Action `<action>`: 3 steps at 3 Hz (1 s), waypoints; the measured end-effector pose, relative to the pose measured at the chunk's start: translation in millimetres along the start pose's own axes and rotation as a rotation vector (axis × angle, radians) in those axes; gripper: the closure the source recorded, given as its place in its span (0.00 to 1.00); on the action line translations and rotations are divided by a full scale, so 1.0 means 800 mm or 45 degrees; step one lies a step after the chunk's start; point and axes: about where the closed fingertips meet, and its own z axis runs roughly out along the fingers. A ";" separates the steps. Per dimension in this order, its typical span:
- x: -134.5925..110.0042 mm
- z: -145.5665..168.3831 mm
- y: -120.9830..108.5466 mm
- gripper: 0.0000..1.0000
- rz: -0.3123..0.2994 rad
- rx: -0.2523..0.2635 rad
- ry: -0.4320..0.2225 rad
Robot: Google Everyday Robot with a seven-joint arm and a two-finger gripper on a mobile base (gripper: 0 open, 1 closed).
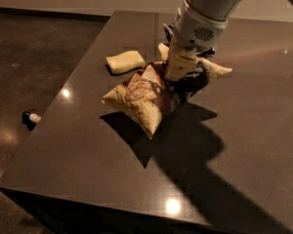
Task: Move brown chip bag near sponge
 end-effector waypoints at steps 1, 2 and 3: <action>-0.027 0.006 -0.020 1.00 -0.006 0.003 -0.016; -0.039 0.015 -0.054 1.00 0.014 0.024 -0.012; -0.034 0.022 -0.088 1.00 0.052 0.061 0.003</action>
Offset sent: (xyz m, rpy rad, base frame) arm 0.0773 0.0355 -0.0002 -0.0103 -0.0056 -0.0439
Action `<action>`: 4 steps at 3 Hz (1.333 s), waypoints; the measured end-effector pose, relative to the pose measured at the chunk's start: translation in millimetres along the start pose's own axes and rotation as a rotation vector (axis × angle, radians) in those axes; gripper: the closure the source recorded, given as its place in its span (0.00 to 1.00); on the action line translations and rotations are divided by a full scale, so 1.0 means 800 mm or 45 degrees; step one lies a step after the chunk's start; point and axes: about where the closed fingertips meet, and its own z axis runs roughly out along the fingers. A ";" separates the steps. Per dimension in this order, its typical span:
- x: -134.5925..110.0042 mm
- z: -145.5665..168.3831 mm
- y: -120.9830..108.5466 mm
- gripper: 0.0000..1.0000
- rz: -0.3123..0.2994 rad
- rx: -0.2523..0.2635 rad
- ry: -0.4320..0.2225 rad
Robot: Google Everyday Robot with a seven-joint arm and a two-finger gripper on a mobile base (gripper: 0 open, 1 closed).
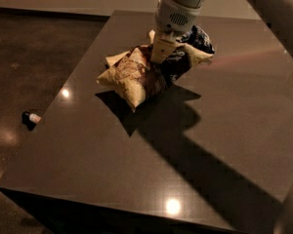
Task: Move brown chip bag near sponge
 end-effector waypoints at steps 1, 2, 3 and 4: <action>0.014 0.004 -0.029 1.00 0.049 0.034 0.011; 0.030 0.005 -0.052 1.00 0.077 0.077 0.047; 0.045 0.007 -0.061 0.85 0.114 0.091 0.059; 0.049 0.011 -0.056 0.62 0.144 0.084 0.035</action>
Offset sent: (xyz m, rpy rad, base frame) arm 0.0545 -0.0495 -0.0061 -0.0744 -0.0437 -0.1248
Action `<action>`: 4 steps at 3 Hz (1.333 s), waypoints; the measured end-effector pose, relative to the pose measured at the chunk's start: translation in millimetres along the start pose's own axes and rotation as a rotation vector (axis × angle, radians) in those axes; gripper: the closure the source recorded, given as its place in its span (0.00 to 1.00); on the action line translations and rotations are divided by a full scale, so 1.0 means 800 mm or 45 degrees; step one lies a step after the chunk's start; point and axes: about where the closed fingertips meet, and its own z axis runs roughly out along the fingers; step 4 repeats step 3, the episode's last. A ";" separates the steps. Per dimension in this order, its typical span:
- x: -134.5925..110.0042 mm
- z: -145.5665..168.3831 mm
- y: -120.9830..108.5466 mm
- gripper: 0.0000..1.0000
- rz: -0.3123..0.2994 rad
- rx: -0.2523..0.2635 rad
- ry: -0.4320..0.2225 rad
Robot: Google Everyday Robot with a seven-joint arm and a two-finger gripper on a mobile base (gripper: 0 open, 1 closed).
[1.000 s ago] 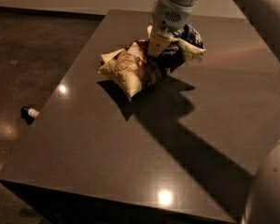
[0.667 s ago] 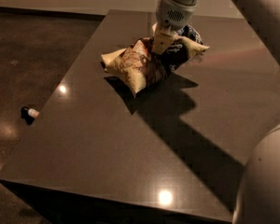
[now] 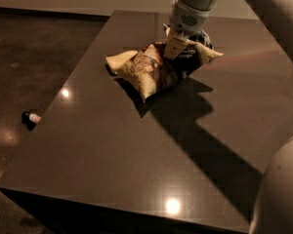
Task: Move brown chip bag near sponge
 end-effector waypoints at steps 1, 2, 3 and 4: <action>-0.001 0.003 -0.001 0.38 0.002 0.001 -0.006; -0.003 0.005 -0.002 0.16 0.001 0.004 -0.010; -0.005 0.008 -0.003 0.00 0.000 0.006 -0.013; -0.005 0.008 -0.003 0.00 0.000 0.006 -0.013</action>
Offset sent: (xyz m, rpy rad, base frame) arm 0.0008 0.0010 -0.0017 0.0045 -0.0008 -0.0015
